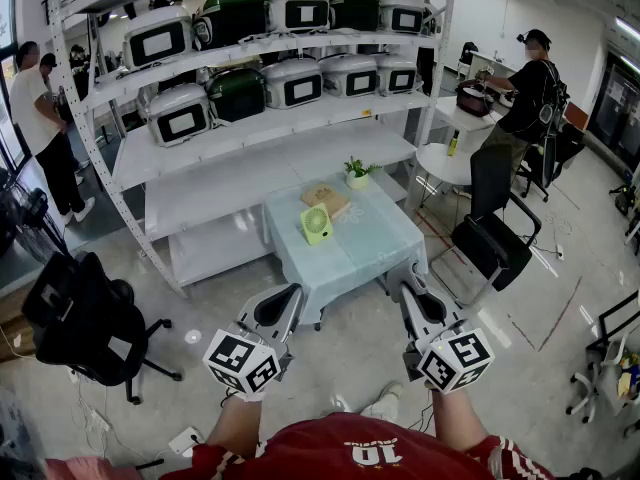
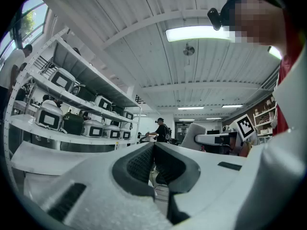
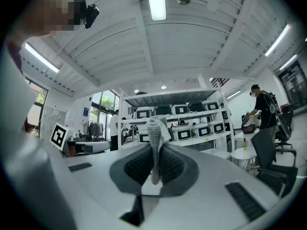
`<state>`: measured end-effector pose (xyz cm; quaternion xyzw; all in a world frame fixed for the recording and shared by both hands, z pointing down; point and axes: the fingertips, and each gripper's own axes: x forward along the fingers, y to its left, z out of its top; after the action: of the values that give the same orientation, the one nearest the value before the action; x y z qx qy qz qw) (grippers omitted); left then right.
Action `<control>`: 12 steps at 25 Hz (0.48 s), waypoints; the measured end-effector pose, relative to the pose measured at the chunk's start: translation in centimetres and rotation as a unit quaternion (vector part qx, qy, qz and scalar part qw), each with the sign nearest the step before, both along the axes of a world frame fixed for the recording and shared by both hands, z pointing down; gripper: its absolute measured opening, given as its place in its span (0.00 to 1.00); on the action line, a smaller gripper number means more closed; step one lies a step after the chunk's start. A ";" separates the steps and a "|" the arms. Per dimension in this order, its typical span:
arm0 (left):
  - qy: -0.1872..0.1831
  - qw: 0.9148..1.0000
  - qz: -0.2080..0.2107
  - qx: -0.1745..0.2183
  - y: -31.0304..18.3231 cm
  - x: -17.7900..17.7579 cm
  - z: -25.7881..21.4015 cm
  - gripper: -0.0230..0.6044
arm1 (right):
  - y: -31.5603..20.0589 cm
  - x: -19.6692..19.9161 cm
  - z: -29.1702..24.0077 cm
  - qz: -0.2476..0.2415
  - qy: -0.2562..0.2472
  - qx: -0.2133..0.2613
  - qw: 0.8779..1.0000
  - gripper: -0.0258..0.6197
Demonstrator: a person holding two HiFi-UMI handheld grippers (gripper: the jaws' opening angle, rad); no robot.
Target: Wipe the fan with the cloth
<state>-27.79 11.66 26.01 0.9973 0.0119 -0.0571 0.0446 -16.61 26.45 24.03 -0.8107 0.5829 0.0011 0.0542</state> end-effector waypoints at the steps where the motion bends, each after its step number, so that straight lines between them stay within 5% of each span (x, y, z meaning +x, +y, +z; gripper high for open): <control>1: 0.000 1.000 0.001 0.000 0.1 0.1 0.0 0.04 | 0.1 0.1 0.0 0.001 0.001 0.000 1.000 0.06; 12: 0.006 1.000 0.027 0.001 1.3 2.0 -0.4 0.04 | 1.3 0.3 -0.1 0.015 0.005 -0.007 1.000 0.06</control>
<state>-25.77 13.00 25.62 0.9963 0.0394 -0.0618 0.0455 -16.36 27.72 23.93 -0.8196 0.5711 0.0016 0.0457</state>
